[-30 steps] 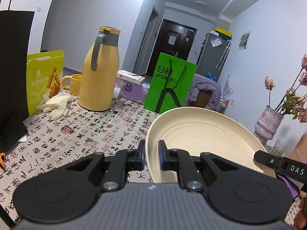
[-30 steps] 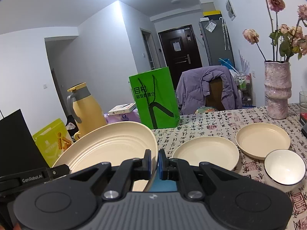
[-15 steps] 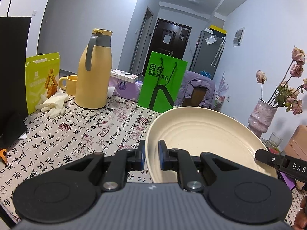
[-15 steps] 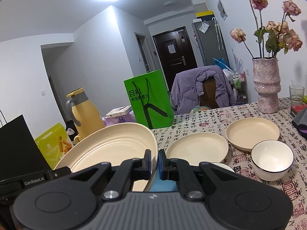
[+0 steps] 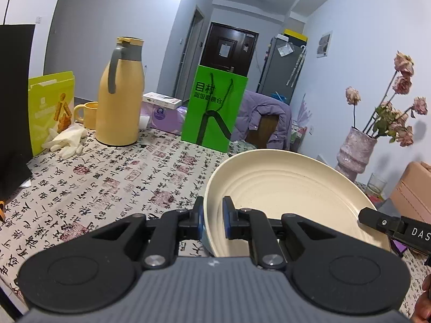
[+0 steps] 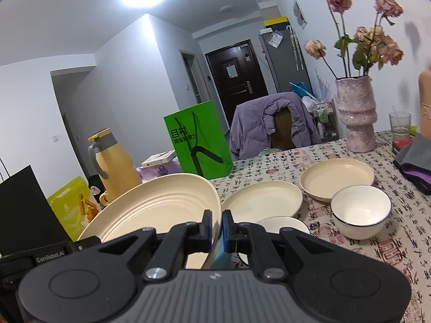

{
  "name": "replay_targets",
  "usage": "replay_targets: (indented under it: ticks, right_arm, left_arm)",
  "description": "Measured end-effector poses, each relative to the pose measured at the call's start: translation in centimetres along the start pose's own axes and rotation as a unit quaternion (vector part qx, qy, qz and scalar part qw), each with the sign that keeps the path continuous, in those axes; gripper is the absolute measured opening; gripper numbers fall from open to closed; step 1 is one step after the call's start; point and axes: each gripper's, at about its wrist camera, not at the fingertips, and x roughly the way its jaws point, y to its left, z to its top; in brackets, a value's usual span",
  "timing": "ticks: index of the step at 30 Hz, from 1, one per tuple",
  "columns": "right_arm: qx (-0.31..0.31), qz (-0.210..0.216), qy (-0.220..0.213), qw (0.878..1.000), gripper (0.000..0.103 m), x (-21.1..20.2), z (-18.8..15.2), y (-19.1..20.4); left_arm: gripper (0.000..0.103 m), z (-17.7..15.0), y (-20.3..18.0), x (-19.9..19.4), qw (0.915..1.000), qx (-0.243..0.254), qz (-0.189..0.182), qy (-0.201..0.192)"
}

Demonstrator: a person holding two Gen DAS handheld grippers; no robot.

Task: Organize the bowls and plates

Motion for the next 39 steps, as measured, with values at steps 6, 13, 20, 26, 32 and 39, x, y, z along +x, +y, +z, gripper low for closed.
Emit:
replay_targets:
  ticks: [6,13,20,26,32,39]
  right_arm:
    - [0.012,-0.007,0.0,1.0,0.008,-0.9,-0.8,-1.4]
    - [0.024,-0.015,0.006,1.0,0.008,-1.5,-1.7,-2.9]
    - [0.034,-0.021,0.011,0.999,0.008,-1.9,-2.6,-4.2]
    - [0.04,-0.024,0.013,0.999,0.008,-2.1,-3.0,-5.0]
    - [0.044,-0.024,0.017,0.999,0.008,-2.3,-3.5,-5.4]
    - [0.045,-0.025,0.018,0.999,0.008,-2.4,-3.7,-5.5]
  left_arm:
    - [0.013,-0.9,-1.0,0.0,0.9999,0.012,-0.009,0.008]
    - [0.013,-1.9,-2.1,0.2,0.9995,0.023,-0.013,0.019]
    - [0.013,-2.7,-2.8,0.3,0.9989,0.033,-0.017,0.03]
    - [0.013,-3.3,-3.3,0.5,0.9984,0.04,-0.02,0.035]
    - [0.013,-3.7,-3.5,0.4,0.9981,0.045,-0.02,0.037]
    - [0.013,-4.1,-3.4,0.2,0.9979,0.047,-0.022,0.039]
